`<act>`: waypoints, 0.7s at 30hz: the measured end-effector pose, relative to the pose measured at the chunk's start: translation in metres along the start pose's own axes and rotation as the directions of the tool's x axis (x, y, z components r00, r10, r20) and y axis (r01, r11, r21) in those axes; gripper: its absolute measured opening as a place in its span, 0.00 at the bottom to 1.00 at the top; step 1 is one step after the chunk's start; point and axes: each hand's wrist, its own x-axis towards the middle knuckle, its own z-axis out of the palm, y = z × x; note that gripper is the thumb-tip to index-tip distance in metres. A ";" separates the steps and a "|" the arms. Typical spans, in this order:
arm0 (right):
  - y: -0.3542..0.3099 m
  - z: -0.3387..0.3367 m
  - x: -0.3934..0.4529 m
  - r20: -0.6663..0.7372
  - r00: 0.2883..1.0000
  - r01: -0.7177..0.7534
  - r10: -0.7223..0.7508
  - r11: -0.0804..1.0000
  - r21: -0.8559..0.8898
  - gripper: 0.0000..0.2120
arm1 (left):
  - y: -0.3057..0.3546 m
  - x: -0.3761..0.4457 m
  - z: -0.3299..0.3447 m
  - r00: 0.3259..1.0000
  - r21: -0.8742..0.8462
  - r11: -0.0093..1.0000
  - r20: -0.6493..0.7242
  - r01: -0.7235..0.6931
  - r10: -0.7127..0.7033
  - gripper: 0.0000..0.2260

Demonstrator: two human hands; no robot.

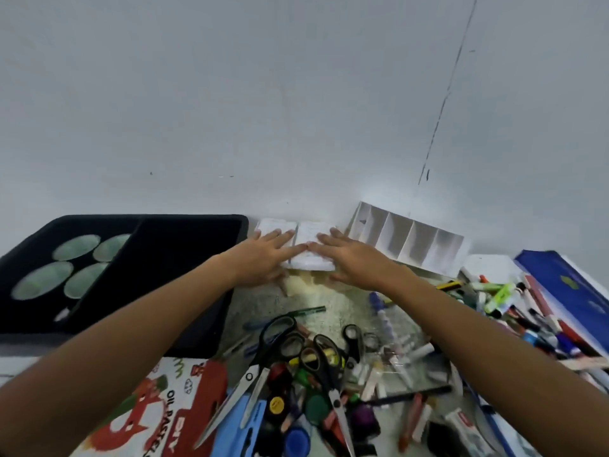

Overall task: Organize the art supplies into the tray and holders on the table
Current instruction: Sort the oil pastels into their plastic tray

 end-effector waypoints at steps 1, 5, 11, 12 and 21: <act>0.003 -0.002 0.002 -0.013 1.000 0.024 -0.023 0.999 0.021 0.32 | -0.001 0.000 -0.002 1.000 -0.039 0.999 -0.005 0.004 -0.004 0.29; 0.013 -0.024 0.007 -0.108 0.993 0.080 -0.056 0.968 0.237 0.24 | -0.002 -0.005 -0.021 0.997 -0.245 0.969 -0.069 0.007 -0.025 0.25; 0.017 -0.082 0.005 -0.403 0.904 0.148 0.142 0.780 0.608 0.22 | -0.002 -0.018 -0.073 0.942 -0.556 0.829 -0.242 0.062 -0.232 0.21; 0.016 -0.090 0.002 -0.457 0.870 0.182 0.188 0.738 0.650 0.24 | -0.002 -0.022 -0.082 0.918 -0.599 0.799 -0.287 0.051 -0.274 0.20; -0.039 -0.064 -0.065 -0.321 0.904 0.160 0.282 0.474 0.866 0.42 | 0.054 -0.074 -0.093 0.912 -0.890 -0.363 -0.124 -0.276 -0.390 0.19</act>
